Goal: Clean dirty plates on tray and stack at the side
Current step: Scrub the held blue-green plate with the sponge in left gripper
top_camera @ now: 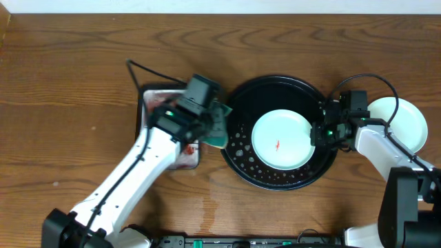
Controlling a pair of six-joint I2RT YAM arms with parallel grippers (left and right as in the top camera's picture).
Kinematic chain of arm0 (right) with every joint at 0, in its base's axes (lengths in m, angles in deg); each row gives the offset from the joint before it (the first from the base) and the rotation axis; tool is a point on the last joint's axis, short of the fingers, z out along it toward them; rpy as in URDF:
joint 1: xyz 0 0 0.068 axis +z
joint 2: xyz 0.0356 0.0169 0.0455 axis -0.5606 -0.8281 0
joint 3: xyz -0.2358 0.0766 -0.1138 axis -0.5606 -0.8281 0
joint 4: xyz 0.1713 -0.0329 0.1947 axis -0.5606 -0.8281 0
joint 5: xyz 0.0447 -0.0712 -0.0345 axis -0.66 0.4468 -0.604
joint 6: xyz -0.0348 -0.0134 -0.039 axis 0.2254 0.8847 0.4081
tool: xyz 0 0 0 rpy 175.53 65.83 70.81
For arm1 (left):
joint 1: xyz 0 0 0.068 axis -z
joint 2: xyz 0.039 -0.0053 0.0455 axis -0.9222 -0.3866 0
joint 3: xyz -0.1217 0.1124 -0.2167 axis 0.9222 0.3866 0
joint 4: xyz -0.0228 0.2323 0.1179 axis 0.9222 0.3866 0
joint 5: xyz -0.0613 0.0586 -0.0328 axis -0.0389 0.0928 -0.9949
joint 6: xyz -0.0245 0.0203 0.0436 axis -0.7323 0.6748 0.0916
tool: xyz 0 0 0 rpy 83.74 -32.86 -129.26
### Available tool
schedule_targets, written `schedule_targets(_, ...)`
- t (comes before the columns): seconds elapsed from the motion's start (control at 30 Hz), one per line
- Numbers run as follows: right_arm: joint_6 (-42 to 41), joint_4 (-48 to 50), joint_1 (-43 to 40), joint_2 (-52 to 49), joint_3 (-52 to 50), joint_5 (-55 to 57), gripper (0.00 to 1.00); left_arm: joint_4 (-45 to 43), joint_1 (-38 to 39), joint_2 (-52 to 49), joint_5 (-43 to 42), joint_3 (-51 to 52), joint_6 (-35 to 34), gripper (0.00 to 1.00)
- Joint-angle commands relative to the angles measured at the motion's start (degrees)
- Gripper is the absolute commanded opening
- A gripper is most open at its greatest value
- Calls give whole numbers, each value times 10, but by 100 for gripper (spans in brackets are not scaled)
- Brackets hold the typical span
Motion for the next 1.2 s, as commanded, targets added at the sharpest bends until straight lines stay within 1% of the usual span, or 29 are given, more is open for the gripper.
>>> schedule_targets(0.0,2,7,1,-22,3,-32,1,-33,42,-19,-11,-9,-49,7)
schedule_targets(0.17,8,-6,20,-30,3,-25,1,-97,94,-54,-11,-8,-93,7)
schedule_targets(0.4,5,-26,81,-26,3,-2,1,-197,163,-143,-11,-8,-120,8)
schedule_targets(0.47,-10,-35,96,-26,3,26,1,-215,172,-169,-11,-8,-122,7)
schedule_targets(0.6,-19,-41,106,-26,3,50,1,-243,176,-223,-32,-8,-167,7)
schedule_targets(0.73,-20,-43,106,-26,3,50,1,-243,176,-262,-23,-8,-160,7)
schedule_targets(0.77,-19,-43,106,-26,3,50,1,-236,176,-266,-11,-8,-152,8)
schedule_targets(0.83,-19,-43,106,-26,3,50,1,-191,176,-270,76,-8,-143,7)
schedule_targets(0.9,-19,-43,106,-26,3,50,1,-142,176,-269,184,-9,-143,7)
schedule_targets(0.93,-19,-43,106,-26,3,50,1,-105,176,-269,263,-10,-143,7)
schedule_targets(0.97,-19,-43,106,-26,3,50,1,-83,176,-269,300,-12,-140,8)
schedule_targets(1.07,-19,-42,106,-26,3,50,1,-45,176,-269,356,-21,-109,7)
schedule_targets(1.17,-19,-42,106,-26,3,50,1,-37,176,-269,366,-30,-95,7)
